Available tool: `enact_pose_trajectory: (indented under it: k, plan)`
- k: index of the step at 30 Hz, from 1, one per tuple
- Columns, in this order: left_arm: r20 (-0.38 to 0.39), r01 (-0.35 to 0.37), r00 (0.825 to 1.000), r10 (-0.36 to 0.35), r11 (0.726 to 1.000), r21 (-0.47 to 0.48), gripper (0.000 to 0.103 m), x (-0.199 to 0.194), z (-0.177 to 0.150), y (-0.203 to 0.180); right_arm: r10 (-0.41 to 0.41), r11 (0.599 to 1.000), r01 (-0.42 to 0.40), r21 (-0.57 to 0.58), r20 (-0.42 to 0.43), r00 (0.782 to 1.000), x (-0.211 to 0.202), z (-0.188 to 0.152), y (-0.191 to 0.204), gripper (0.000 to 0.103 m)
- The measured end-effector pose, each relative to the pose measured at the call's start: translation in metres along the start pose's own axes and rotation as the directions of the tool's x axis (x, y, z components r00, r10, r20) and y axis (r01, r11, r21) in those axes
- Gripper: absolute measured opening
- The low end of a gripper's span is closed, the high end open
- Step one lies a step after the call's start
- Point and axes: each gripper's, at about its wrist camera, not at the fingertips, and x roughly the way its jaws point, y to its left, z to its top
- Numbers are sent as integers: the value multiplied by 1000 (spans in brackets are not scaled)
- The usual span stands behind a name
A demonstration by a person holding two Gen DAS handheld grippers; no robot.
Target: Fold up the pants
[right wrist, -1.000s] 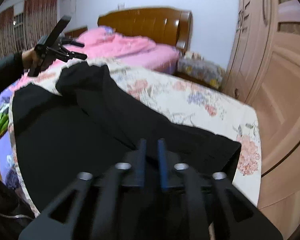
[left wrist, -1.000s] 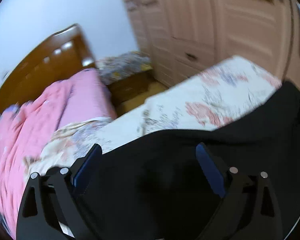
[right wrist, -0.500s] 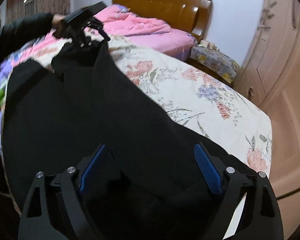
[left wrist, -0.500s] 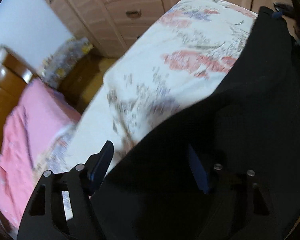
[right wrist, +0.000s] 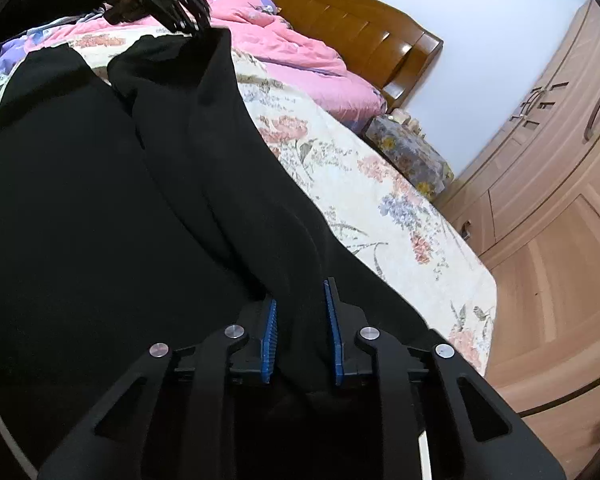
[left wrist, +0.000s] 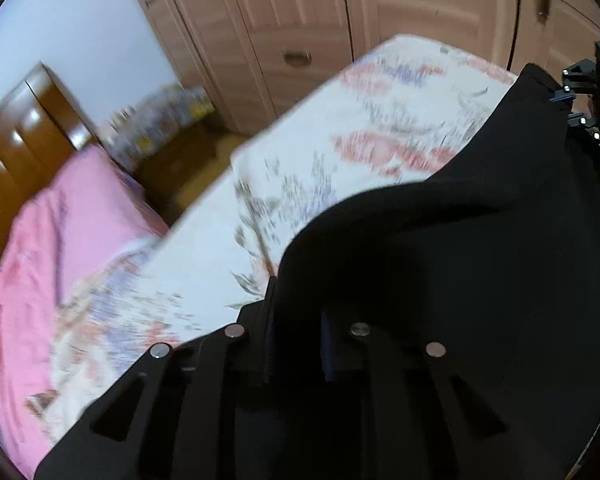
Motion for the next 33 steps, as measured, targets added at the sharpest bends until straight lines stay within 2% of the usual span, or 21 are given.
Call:
enact_pose_trajectory:
  k: [4,7,11,14,17,18,20,22,24,25,26,27,28,29,31,32,33]
  plan:
    - [44,-114,993,112,993,40,17,-60,4,-20,5,996,-12,90,75,997,-28,5,-23,15]
    - [62,-201,978,197,977,75,17,-102,-3,-45,-16,993,4,118,103,995,-49,8,-35,14]
    - [124,-290,953,277,951,104,17,-161,-28,-98,-4,992,-19,125,180,984,-100,-1,-28,14]
    - [158,-342,934,322,932,122,17,-197,-69,-158,20,993,-40,110,179,984,-132,-28,-5,14]
    - [144,-350,933,330,925,150,17,-201,-108,-214,59,991,-76,112,148,987,-148,-63,24,14]
    - [131,-338,938,320,929,148,17,-196,-125,-237,73,989,-90,120,135,988,-147,-70,32,14]
    - [76,-309,951,300,938,160,18,-176,-155,-269,109,983,-119,138,77,991,-133,-93,53,14]
    - [21,-286,958,286,946,155,19,-150,-179,-283,137,983,-135,128,-7,991,-108,-110,74,17]
    - [-15,-279,958,285,947,160,22,-129,-192,-296,126,979,-128,159,23,992,-107,-119,81,22]
    - [-16,-298,952,305,941,158,23,-122,-195,-300,145,965,-151,213,41,989,-111,-123,73,24]
    - [0,-313,949,316,939,139,24,-122,-195,-301,176,948,-183,259,51,983,-115,-126,68,35]
    - [0,-310,950,312,946,96,27,-126,-194,-299,192,938,-202,281,63,979,-120,-129,63,49]
    - [6,-318,948,318,946,69,37,-132,-193,-298,198,929,-215,301,86,976,-133,-135,64,69]
    - [17,-328,945,328,943,53,45,-138,-194,-299,179,928,-201,313,97,979,-141,-138,61,77]
    - [61,-342,937,343,939,-36,73,-161,-192,-304,107,922,-145,359,123,987,-164,-154,58,81]
    - [85,-337,935,345,937,-95,77,-173,-192,-304,93,908,-141,395,139,986,-175,-162,60,81]
    - [117,-326,929,351,926,-193,85,-187,-193,-303,79,886,-140,443,153,985,-180,-171,57,81]
